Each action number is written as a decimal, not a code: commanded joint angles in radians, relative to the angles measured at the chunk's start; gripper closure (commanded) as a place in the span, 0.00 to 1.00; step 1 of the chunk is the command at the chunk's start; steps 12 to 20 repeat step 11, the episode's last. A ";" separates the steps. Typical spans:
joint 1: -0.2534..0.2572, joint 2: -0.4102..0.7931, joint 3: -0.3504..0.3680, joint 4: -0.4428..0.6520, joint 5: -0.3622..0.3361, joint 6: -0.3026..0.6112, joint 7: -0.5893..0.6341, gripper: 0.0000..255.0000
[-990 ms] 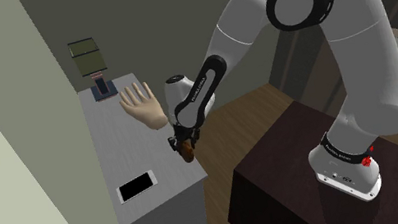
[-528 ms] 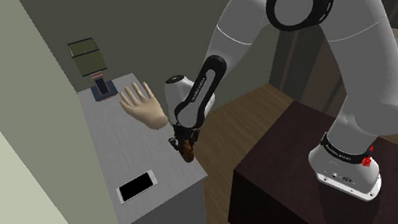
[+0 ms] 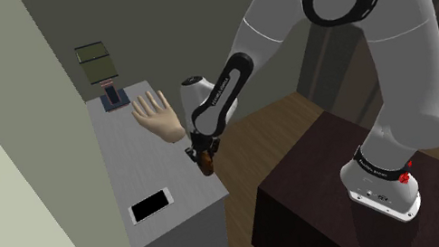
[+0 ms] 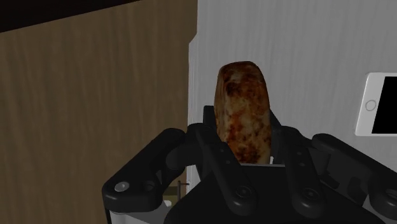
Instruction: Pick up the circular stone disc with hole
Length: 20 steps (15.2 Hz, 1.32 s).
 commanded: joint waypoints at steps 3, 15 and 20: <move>-0.008 -0.049 0.010 -0.008 0.009 -0.040 0.000 1.00; -0.021 -0.124 0.025 -0.022 0.025 -0.100 -0.002 1.00; -0.021 -0.124 0.025 -0.022 0.025 -0.100 -0.002 1.00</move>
